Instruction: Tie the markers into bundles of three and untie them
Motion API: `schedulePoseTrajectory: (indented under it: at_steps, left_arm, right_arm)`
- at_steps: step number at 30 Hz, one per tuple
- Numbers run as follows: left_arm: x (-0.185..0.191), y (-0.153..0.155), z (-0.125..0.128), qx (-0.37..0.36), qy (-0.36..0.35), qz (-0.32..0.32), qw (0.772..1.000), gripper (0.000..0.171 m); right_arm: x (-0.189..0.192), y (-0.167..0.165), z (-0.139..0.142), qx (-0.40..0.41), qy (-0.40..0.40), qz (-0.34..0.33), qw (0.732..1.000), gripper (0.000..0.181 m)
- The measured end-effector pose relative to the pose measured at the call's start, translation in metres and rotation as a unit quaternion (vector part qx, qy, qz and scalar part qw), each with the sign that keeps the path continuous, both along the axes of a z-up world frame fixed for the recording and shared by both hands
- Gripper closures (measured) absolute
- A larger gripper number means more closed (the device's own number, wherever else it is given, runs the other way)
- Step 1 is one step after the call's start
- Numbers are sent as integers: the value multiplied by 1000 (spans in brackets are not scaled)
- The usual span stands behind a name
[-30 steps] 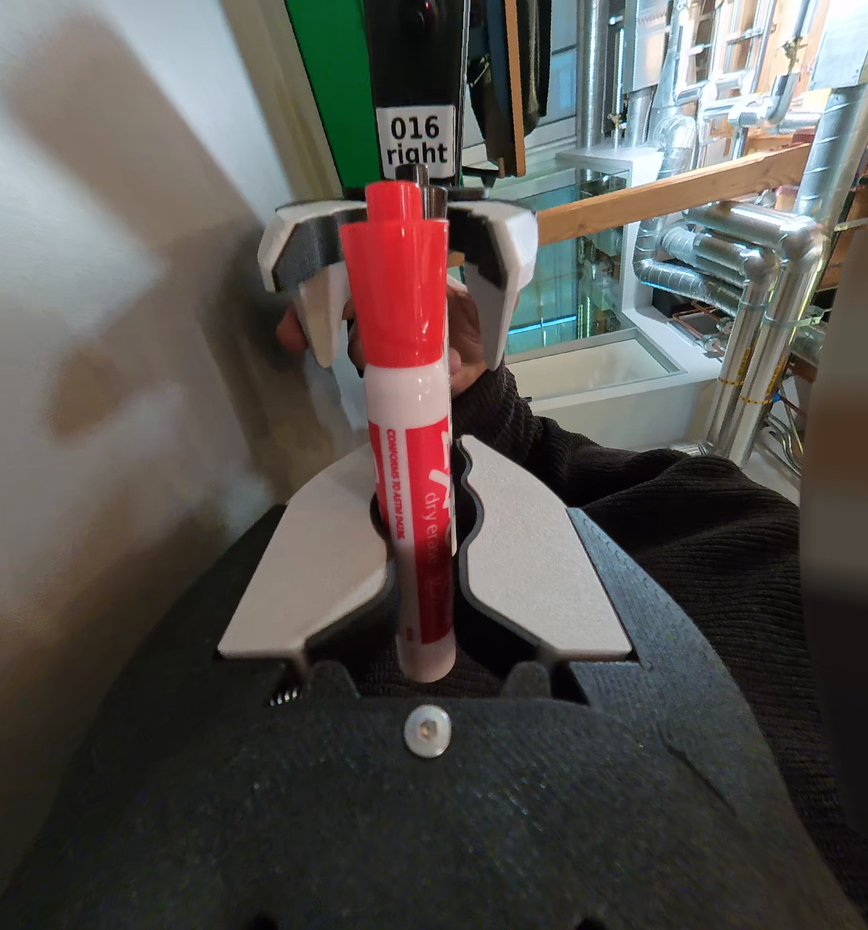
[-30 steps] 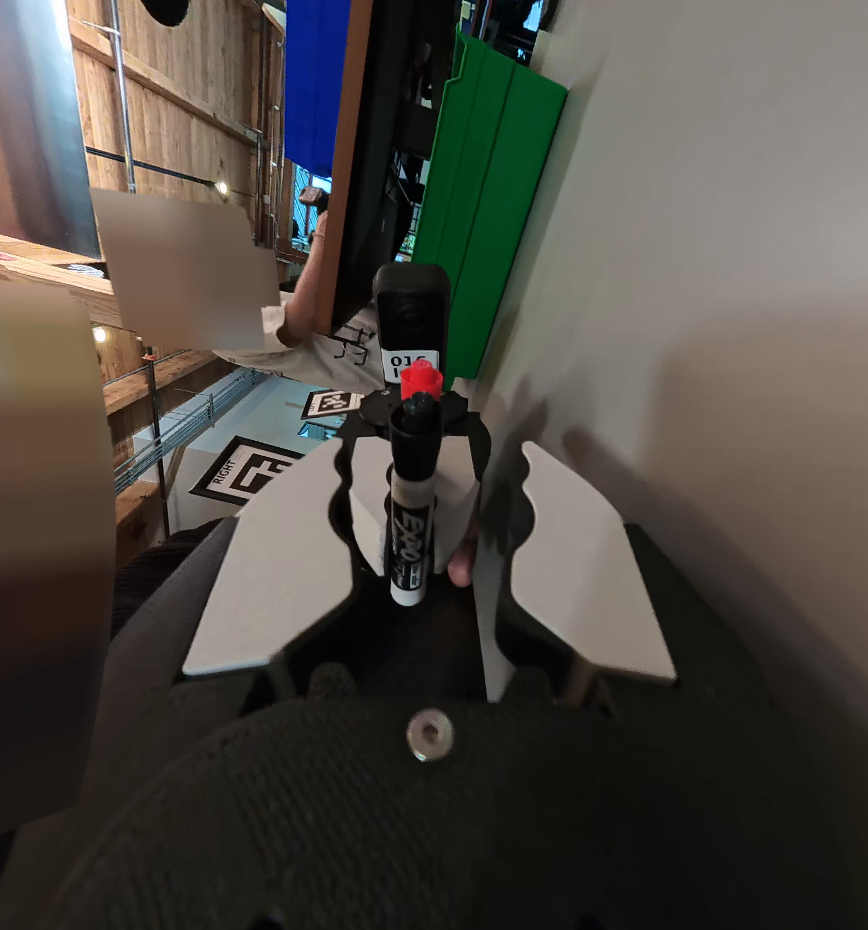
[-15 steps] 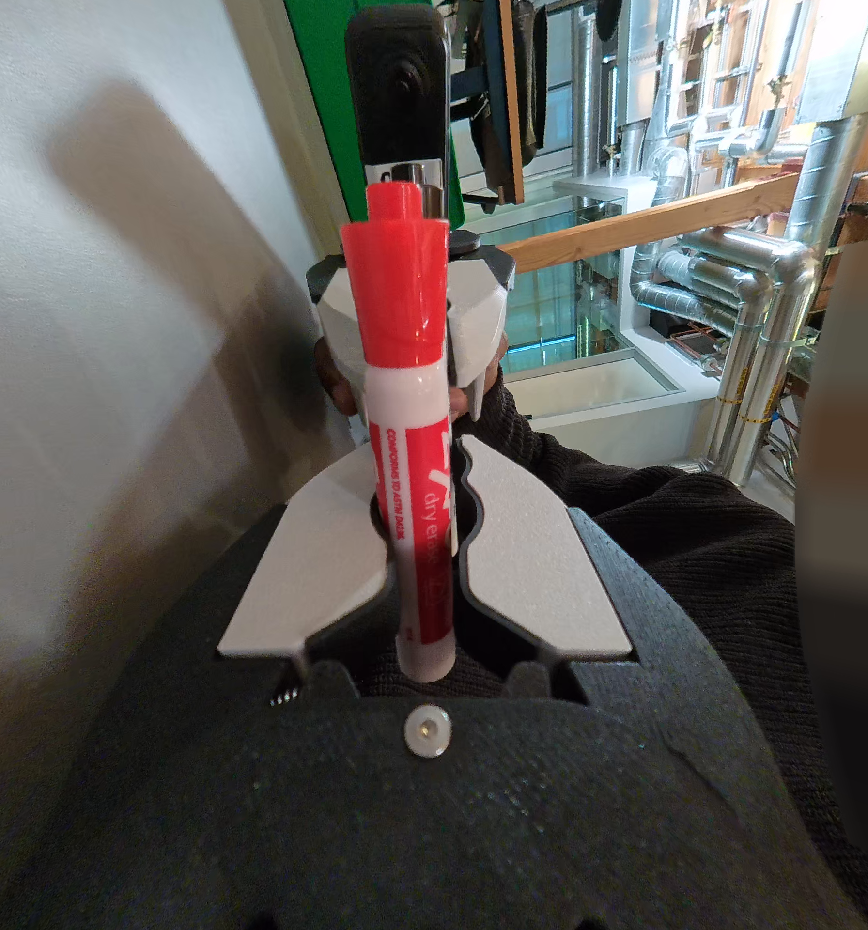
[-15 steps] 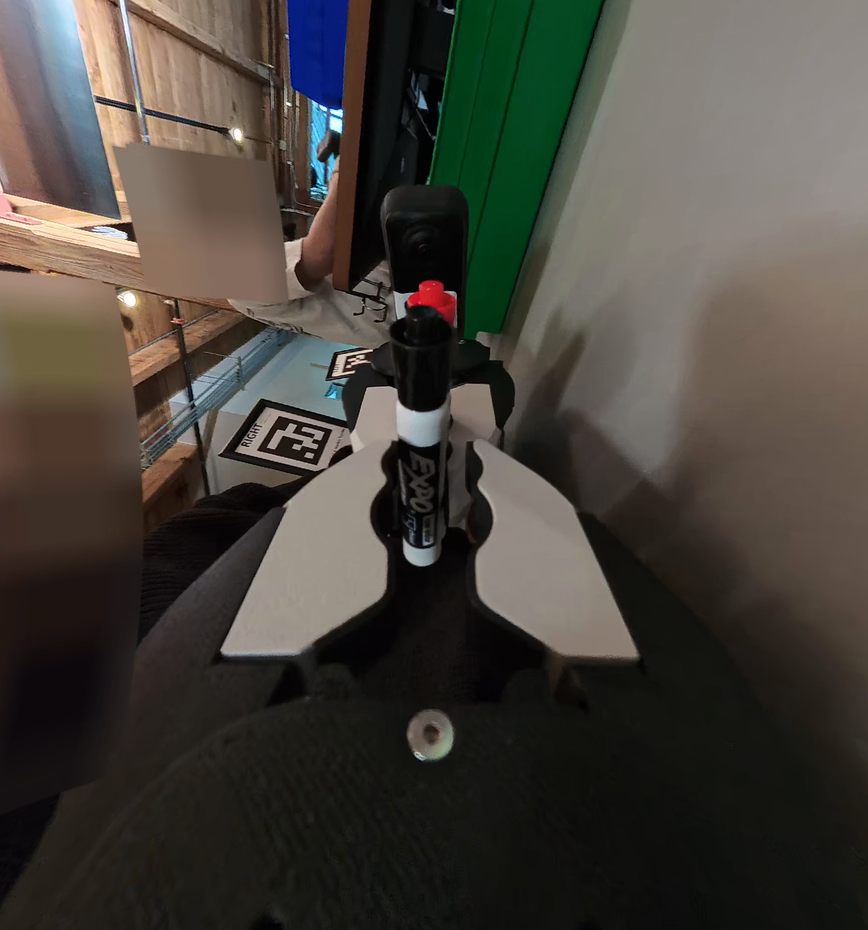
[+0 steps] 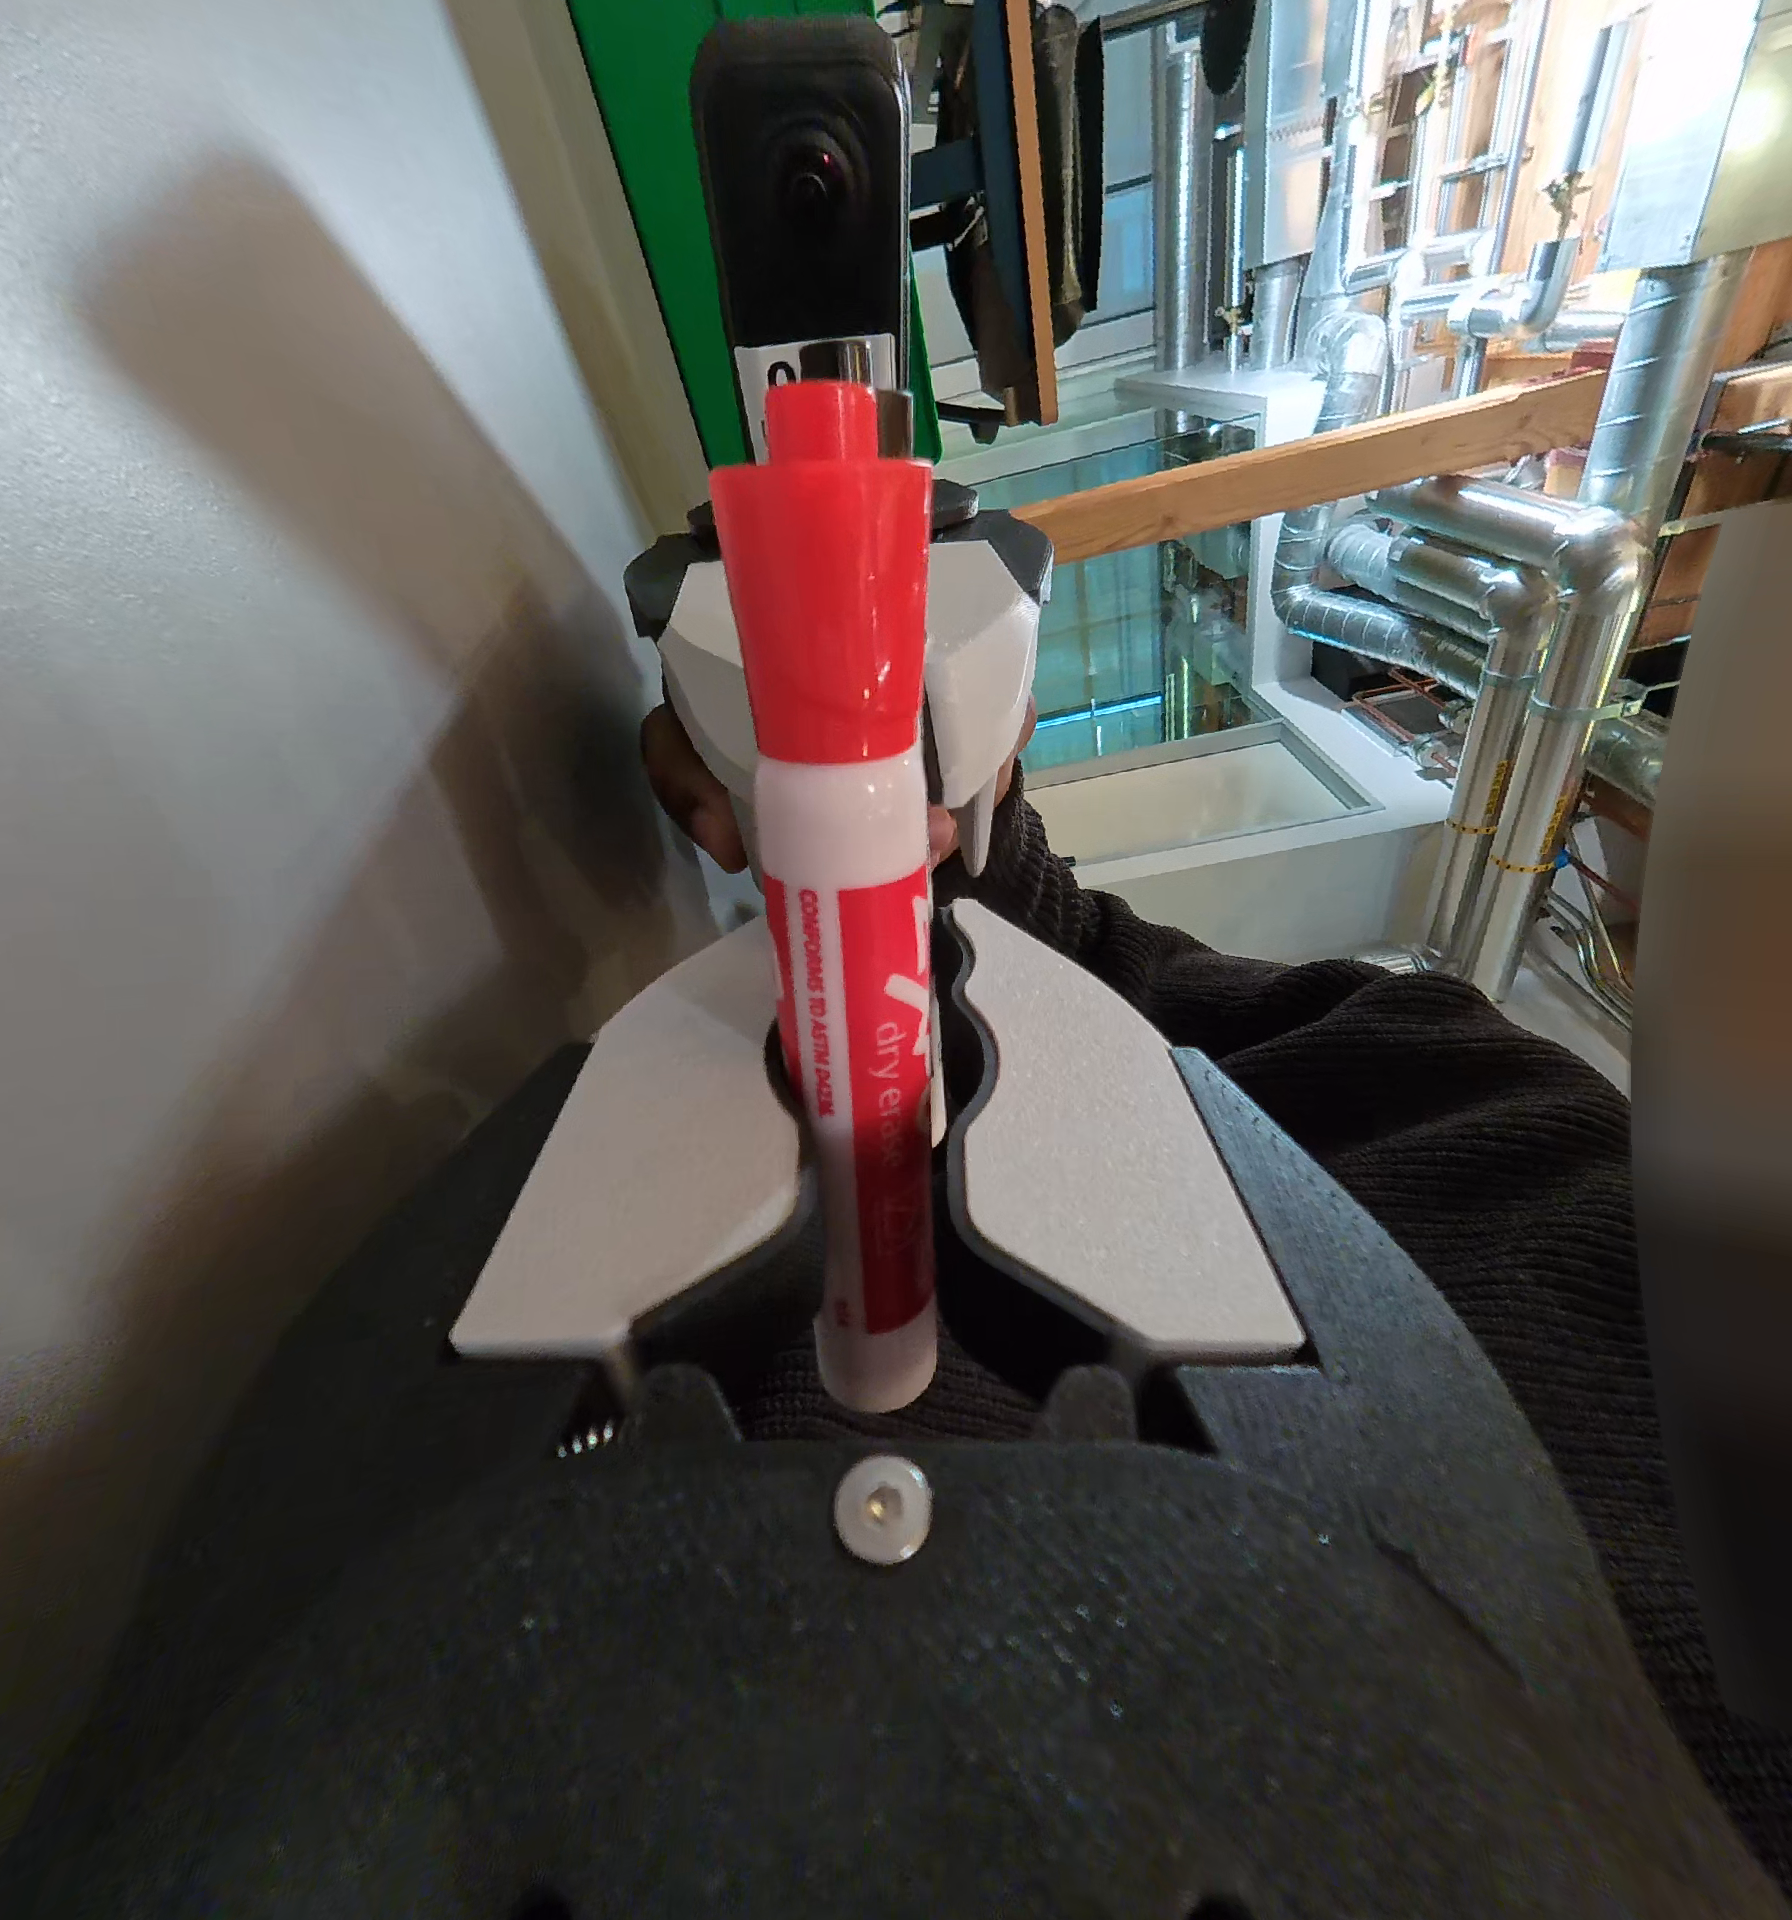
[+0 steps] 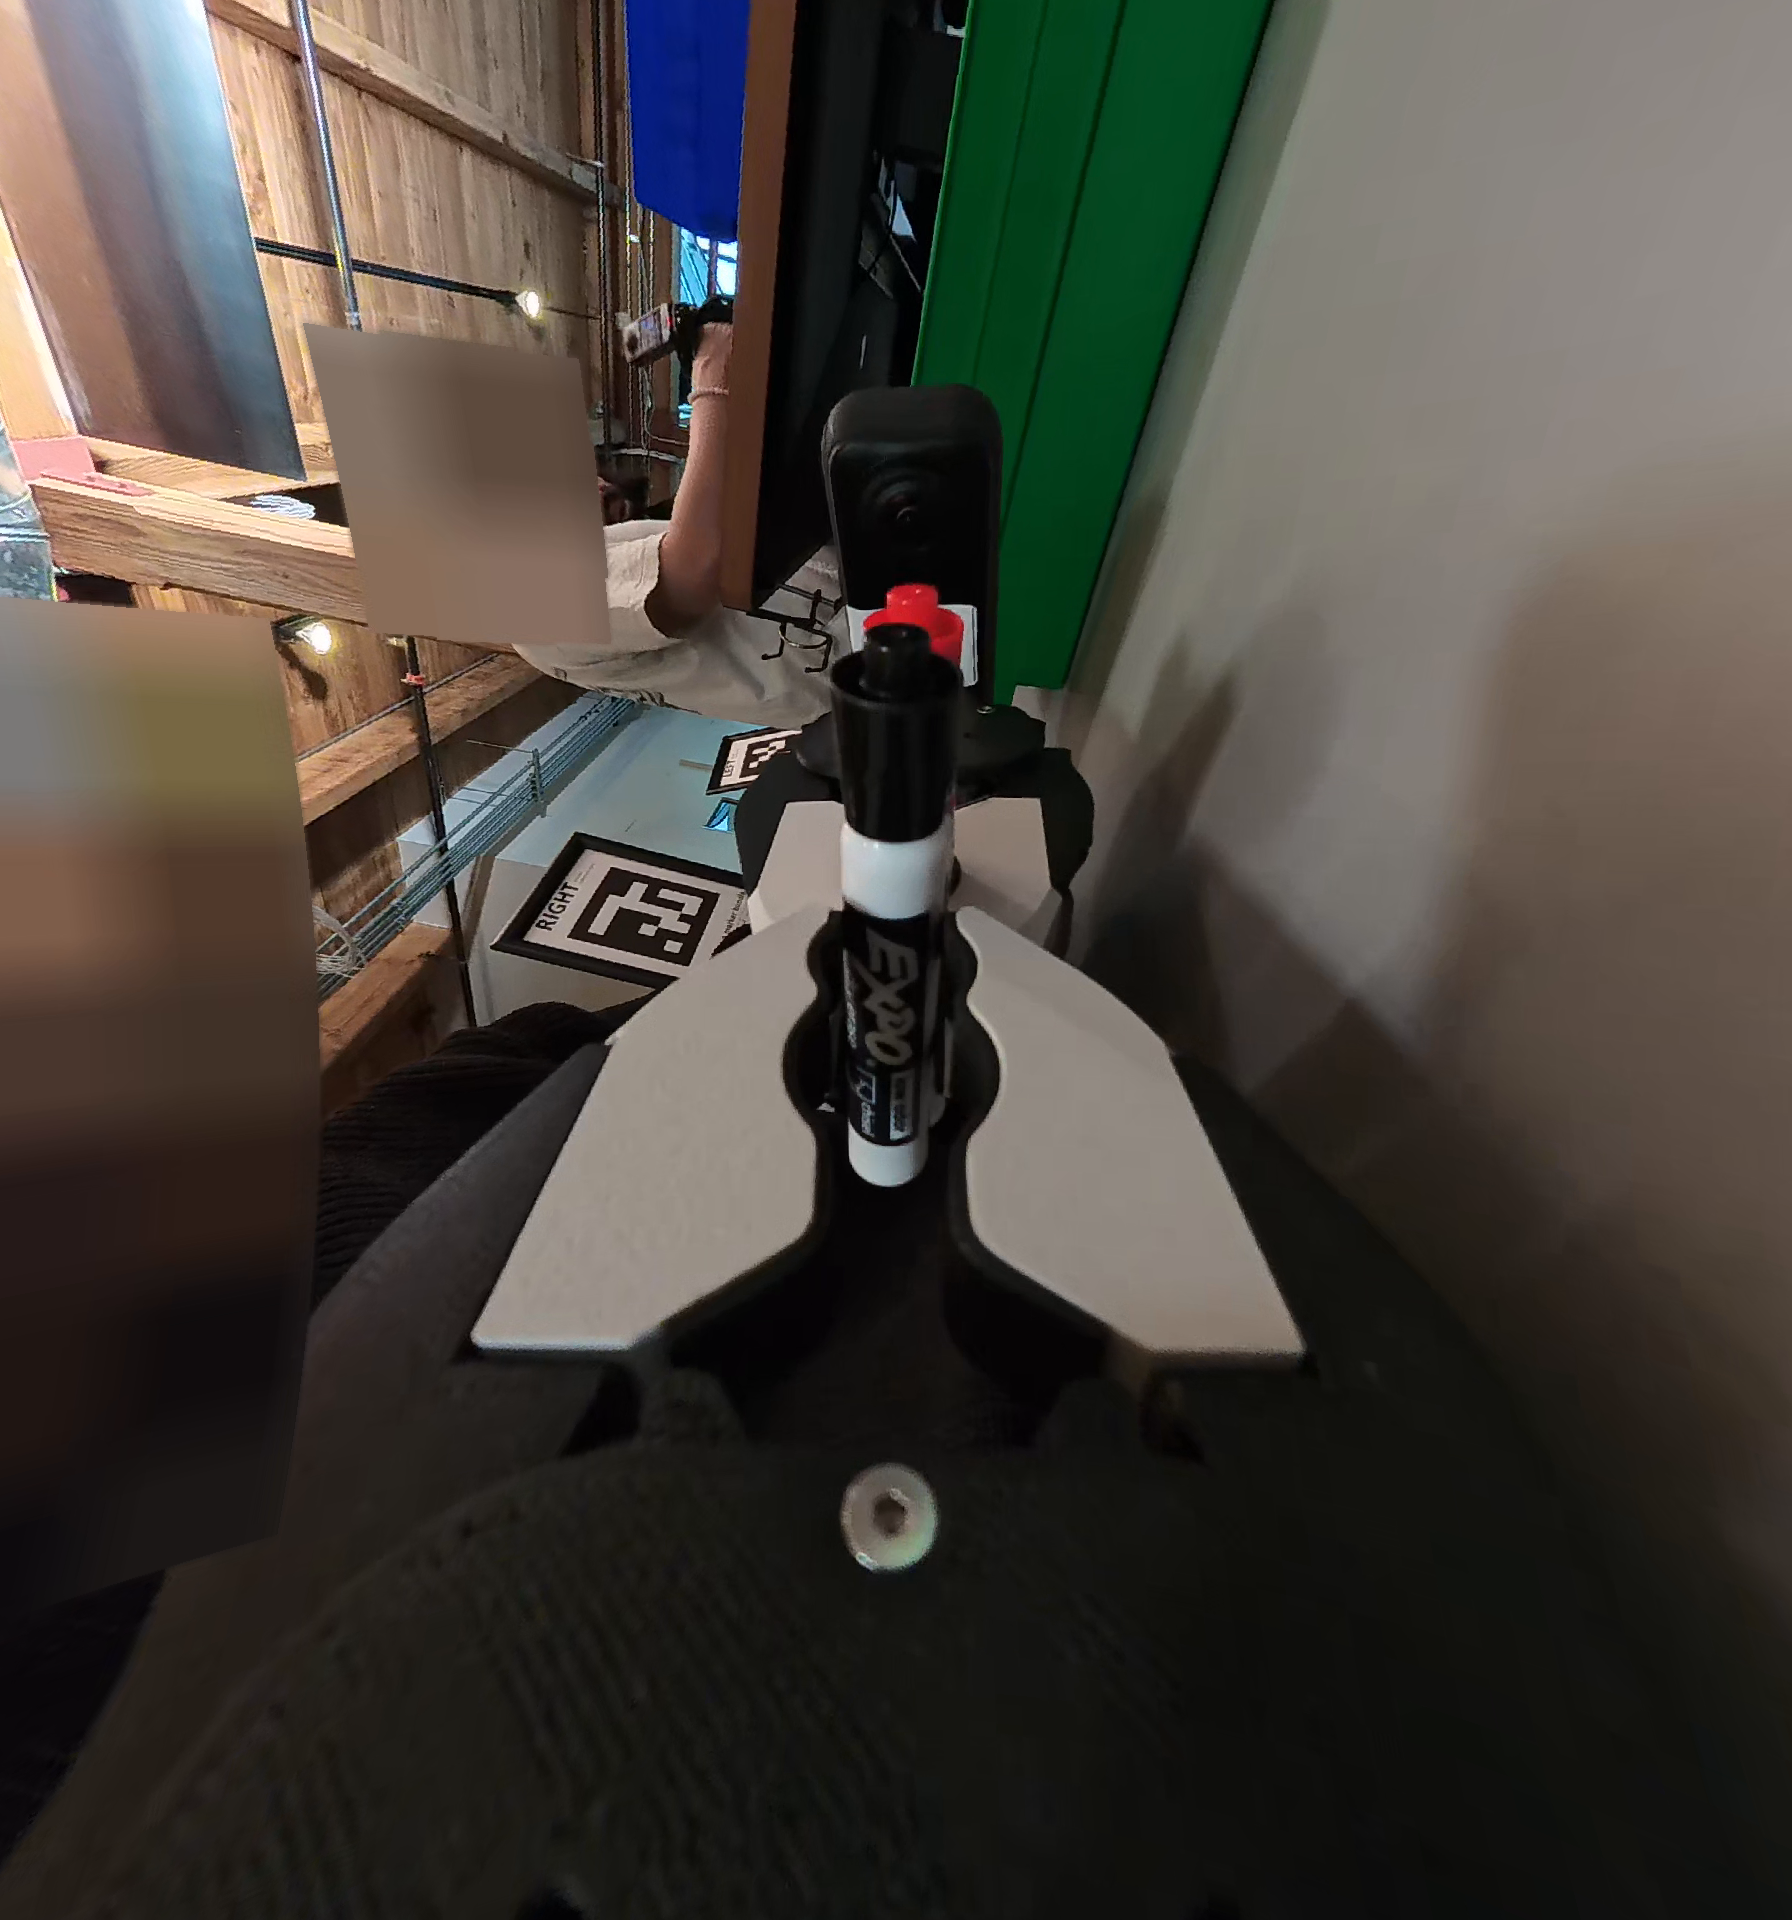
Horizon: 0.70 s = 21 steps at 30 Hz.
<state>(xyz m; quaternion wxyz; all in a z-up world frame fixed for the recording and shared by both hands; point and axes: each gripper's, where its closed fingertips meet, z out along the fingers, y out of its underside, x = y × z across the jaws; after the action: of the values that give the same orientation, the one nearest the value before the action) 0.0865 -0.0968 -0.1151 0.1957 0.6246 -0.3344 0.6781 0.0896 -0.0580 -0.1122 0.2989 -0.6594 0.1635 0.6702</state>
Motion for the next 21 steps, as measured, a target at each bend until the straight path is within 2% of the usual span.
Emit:
schedulePoseTrajectory:
  at_steps: [21]
  left_arm:
    - [0,0,1,-12,-1,-2,1000,147]
  right_arm:
    - [-8,1,-2,-3,-4,1,1000,164]
